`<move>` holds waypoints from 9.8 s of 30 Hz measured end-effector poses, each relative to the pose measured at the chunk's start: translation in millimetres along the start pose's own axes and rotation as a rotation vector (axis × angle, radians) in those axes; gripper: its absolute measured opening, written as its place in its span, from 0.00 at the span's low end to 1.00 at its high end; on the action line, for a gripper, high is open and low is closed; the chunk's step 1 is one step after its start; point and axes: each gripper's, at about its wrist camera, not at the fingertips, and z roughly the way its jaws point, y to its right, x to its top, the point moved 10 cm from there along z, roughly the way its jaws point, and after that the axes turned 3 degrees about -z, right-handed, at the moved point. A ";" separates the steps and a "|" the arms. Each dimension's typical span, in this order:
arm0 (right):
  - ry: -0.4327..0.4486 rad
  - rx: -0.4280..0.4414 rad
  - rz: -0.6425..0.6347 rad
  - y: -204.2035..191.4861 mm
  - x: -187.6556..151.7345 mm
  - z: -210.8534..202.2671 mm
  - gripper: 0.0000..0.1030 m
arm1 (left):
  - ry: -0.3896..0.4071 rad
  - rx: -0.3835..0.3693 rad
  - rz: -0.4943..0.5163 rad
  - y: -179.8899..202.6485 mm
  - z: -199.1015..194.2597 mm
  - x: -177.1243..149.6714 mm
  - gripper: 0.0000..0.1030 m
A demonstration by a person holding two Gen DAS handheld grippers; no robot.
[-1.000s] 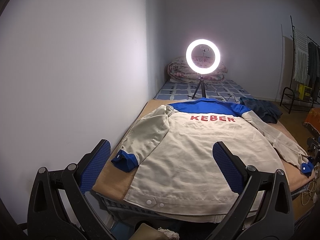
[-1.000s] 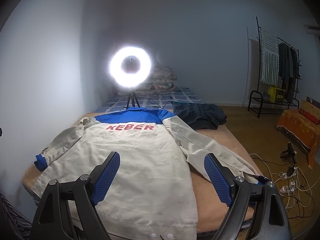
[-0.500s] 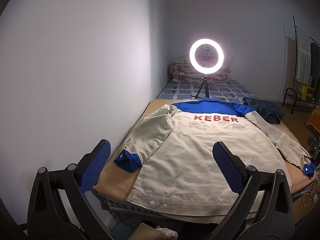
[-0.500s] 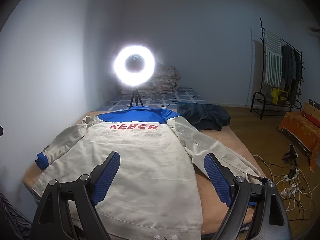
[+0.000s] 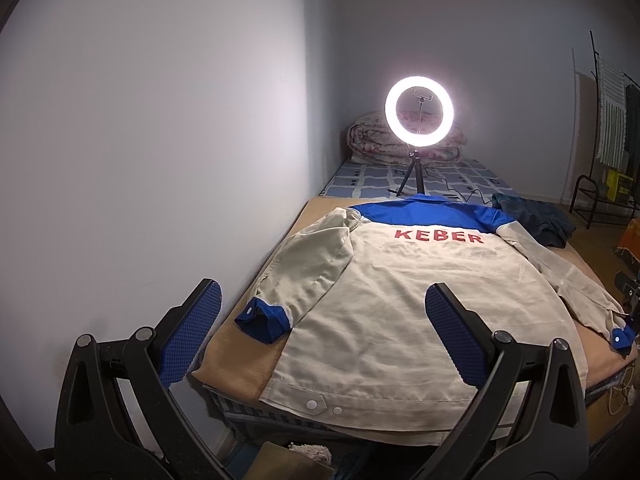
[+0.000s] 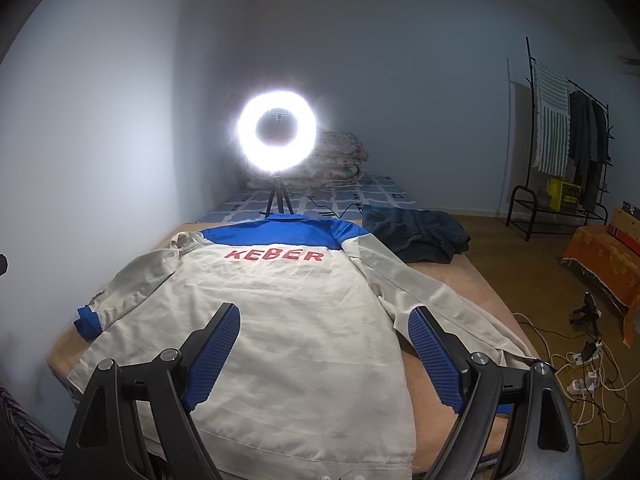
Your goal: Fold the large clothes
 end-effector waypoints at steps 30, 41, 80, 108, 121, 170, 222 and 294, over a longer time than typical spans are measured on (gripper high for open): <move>0.030 0.123 -0.012 -28.4 24.1 12.0 0.79 | -0.006 -0.014 0.003 -21.0 16.0 -3.1 1.00; -0.002 0.348 -0.033 -83.3 52.8 53.7 0.78 | -0.242 -0.056 -0.118 -64.1 90.9 -48.8 0.65; -0.350 0.635 -0.183 -159.7 -38.3 97.2 0.62 | -0.462 -0.018 -0.645 -116.8 278.4 -113.6 0.02; -0.644 0.752 -0.156 -375.7 49.4 312.5 0.50 | -0.528 -0.158 -0.499 -94.7 234.1 -100.3 0.67; -0.744 0.709 -0.265 -399.6 -55.9 392.6 0.16 | -0.687 0.052 -0.534 -131.0 281.9 -158.8 0.67; -0.610 0.668 -0.088 -435.2 98.4 403.3 0.00 | -0.301 -0.278 -0.213 -33.2 168.9 -33.0 0.05; -0.854 0.733 0.079 -206.7 -115.7 222.9 0.02 | -0.835 -0.562 -0.264 32.6 147.2 -191.6 0.58; -0.449 0.491 -0.168 -376.1 81.8 490.4 0.18 | -0.692 -0.221 -0.256 -56.6 159.2 -181.0 0.02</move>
